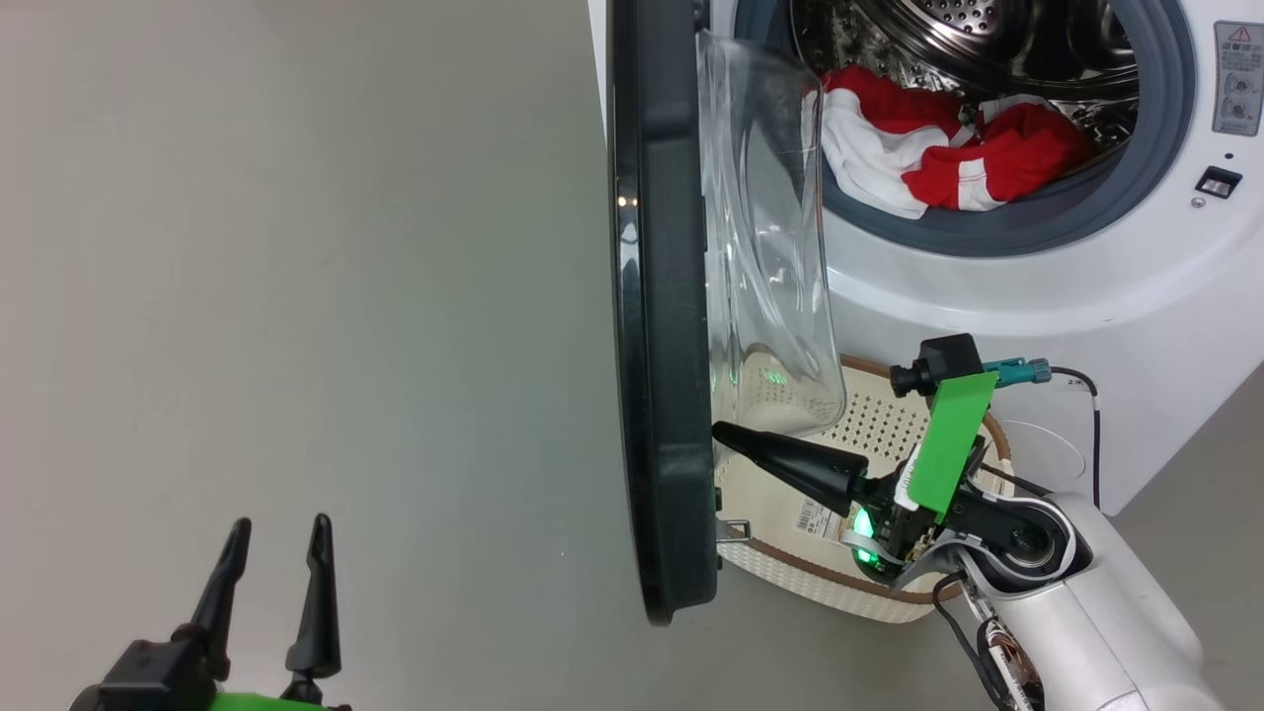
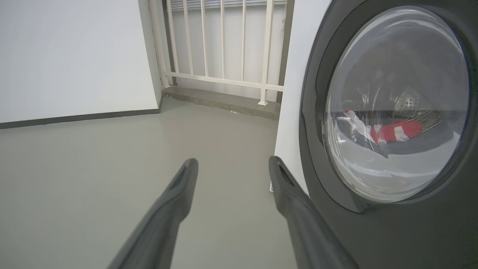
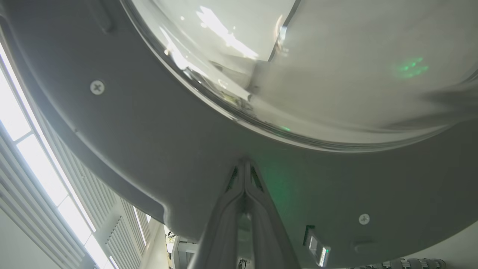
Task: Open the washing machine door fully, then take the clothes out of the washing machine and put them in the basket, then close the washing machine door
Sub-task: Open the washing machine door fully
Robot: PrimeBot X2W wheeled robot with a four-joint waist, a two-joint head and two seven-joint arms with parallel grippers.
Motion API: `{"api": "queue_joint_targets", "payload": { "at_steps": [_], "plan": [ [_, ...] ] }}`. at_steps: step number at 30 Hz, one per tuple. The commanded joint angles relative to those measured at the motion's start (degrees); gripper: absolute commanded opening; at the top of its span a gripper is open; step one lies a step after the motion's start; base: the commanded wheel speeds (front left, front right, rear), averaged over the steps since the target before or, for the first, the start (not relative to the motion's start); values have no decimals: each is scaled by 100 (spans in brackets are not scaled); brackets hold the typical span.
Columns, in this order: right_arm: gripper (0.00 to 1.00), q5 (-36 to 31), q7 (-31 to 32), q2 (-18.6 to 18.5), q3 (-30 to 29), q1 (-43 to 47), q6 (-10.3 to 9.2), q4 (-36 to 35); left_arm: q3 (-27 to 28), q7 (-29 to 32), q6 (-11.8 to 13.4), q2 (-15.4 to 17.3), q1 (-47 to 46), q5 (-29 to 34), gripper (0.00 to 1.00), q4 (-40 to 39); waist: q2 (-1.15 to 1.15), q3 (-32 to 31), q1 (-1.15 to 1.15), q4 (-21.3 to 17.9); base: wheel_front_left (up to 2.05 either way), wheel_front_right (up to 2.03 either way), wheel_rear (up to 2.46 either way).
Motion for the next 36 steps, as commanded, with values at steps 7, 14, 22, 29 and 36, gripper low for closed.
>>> {"api": "queue_joint_targets", "payload": {
  "at_steps": [7, 14, 22, 29, 36],
  "plan": [
    [0, -103, 36, 157, -77, -54, 10, -200, 122, -71, -17, 72, -149, -8, 100, -76, 0, -86, 0, -37, 0, 0, 0],
    [0, -216, -35, 158, -227, 45, 10, -360, 114, -71, -17, 118, -169, -17, 100, -51, 0, -167, 0, -200, 0, 0, 0],
    [100, -562, -415, 52, -446, 270, 10, -803, 135, -71, -17, 137, -163, -29, 100, -91, 0, -236, 0, -566, 0, 0, 0],
    [100, -1092, -1156, -102, -624, 595, 10, -1375, 134, -71, -17, 136, -165, -36, 100, -114, 0, -302, 0, -859, 0, 0, 0],
    [100, -1892, -2271, -408, -501, 925, 10, -1908, 167, -71, -17, 153, -174, -43, 100, -140, 0, -328, 0, -1094, 0, 0, 0]
  ]
}}
